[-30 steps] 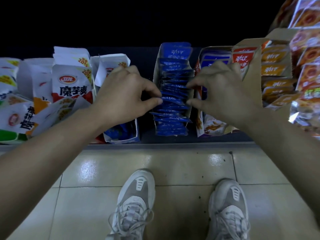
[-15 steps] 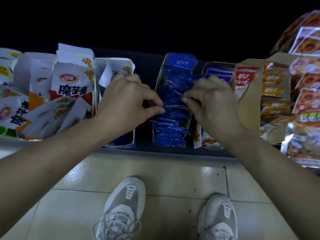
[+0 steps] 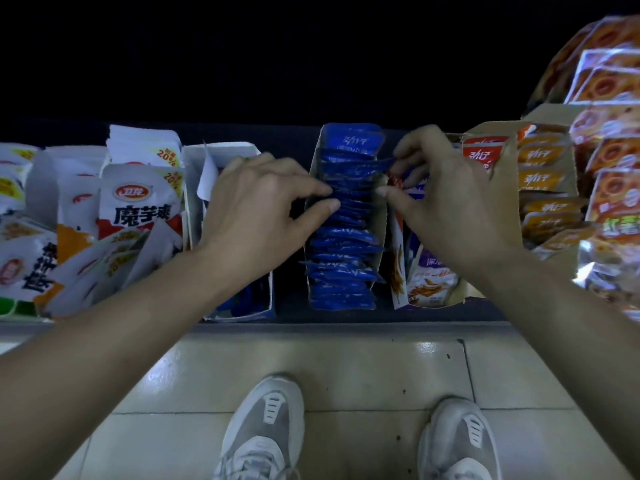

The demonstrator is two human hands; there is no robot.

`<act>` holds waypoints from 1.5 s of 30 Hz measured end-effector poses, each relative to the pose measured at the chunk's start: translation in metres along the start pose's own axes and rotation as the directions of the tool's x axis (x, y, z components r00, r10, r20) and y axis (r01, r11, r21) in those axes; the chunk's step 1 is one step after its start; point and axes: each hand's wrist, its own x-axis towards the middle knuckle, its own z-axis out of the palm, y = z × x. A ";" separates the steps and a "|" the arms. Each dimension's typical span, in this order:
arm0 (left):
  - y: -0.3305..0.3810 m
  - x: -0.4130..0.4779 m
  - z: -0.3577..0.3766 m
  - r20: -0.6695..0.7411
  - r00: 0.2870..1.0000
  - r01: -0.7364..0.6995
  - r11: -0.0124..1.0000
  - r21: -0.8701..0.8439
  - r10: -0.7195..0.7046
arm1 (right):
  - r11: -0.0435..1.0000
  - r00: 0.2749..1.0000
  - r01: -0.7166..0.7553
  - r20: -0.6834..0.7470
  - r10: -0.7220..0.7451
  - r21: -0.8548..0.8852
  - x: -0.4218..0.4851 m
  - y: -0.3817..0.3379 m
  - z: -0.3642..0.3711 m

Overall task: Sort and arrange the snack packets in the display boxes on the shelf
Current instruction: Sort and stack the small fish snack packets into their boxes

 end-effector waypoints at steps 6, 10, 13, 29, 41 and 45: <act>-0.001 0.015 0.004 -0.057 0.998 -0.009 0.999 0.053 0.012 | 0.998 0.998 0.023 -0.061 -0.027 -0.064 0.010 0.008 0.005; 0.003 0.023 0.007 -0.024 1.000 -0.013 0.985 0.174 0.018 | 0.999 0.993 -0.033 -0.118 0.032 -0.012 0.012 0.009 0.008; 0.005 0.027 0.006 0.037 0.999 -0.008 0.973 0.229 0.000 | 0.999 0.989 -0.046 -0.140 0.047 0.009 0.011 0.005 0.010; -0.005 0.013 0.014 0.010 0.982 -0.185 0.944 0.272 0.190 | 0.994 0.994 0.108 0.002 -0.108 -0.005 0.009 0.007 0.016; -0.008 0.005 0.008 -0.114 0.990 -0.072 0.993 0.092 0.082 | 0.999 0.998 0.022 0.052 -0.023 0.023 0.014 0.005 0.011; -0.007 0.006 0.008 -0.097 0.992 -0.069 0.993 0.095 0.079 | 0.999 1.000 0.009 -0.020 -0.008 0.049 0.017 0.011 0.007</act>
